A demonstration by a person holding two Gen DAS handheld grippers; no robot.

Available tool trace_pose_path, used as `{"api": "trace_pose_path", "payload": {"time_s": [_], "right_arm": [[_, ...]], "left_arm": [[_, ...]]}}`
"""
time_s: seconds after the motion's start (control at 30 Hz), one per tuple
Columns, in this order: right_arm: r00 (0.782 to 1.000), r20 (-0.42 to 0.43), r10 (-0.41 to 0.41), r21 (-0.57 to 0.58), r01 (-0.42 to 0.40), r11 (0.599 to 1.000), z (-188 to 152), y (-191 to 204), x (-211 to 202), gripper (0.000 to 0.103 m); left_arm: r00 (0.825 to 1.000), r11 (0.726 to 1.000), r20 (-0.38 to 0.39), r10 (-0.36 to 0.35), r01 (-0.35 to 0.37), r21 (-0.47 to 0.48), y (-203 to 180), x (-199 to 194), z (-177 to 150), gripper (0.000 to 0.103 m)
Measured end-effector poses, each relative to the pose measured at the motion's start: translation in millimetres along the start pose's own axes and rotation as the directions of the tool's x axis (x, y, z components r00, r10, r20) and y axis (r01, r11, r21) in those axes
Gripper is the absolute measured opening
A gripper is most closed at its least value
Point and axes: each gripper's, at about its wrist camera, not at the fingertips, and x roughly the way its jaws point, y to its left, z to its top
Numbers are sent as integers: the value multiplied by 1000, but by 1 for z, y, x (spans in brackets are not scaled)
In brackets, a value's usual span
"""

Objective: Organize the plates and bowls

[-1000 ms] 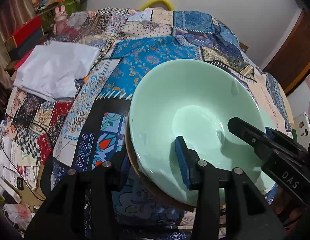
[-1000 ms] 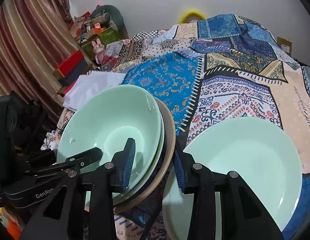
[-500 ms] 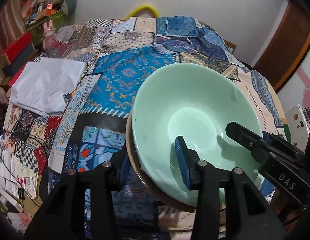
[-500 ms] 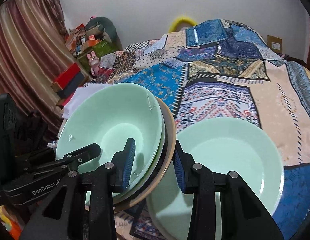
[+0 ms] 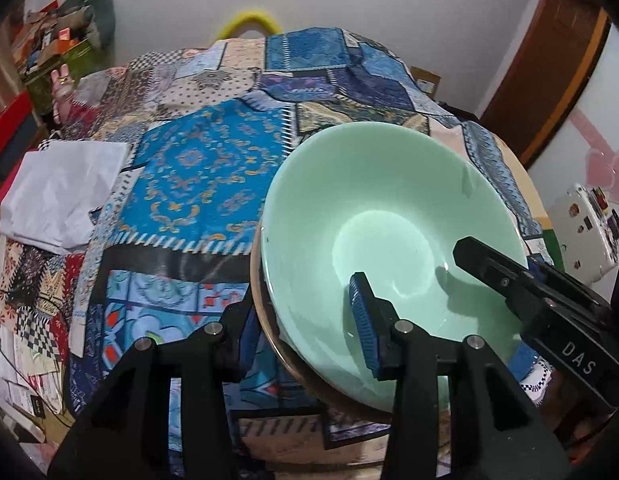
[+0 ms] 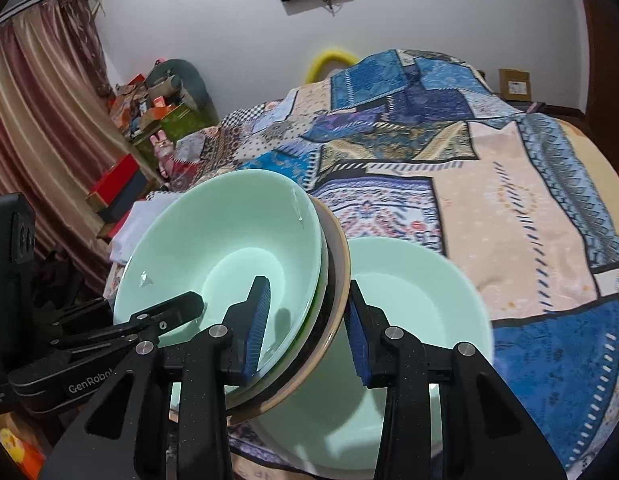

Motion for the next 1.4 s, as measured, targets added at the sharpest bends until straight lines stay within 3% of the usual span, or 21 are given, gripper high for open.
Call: {"api": "trace_pose_path", "payload": {"time_s": [0.33, 0.7, 1.23, 1.4], "right_arm": [[1000, 8, -23, 49, 22, 999, -5, -30, -11, 34], [999, -30, -27, 94, 30, 995, -14, -52, 0, 34], [999, -27, -21, 84, 23, 996, -18, -53, 2, 36], [1000, -1, -26, 88, 26, 996, -14, -54, -14, 36]], "left_arm": [[1000, 999, -25, -12, 13, 45, -35, 13, 2, 42], [997, 997, -74, 9, -4, 72, -49, 41, 0, 42], [998, 996, -52, 21, -16, 86, -47, 45, -1, 42], [998, 993, 34, 51, -54, 105, -50, 23, 1, 42]]}}
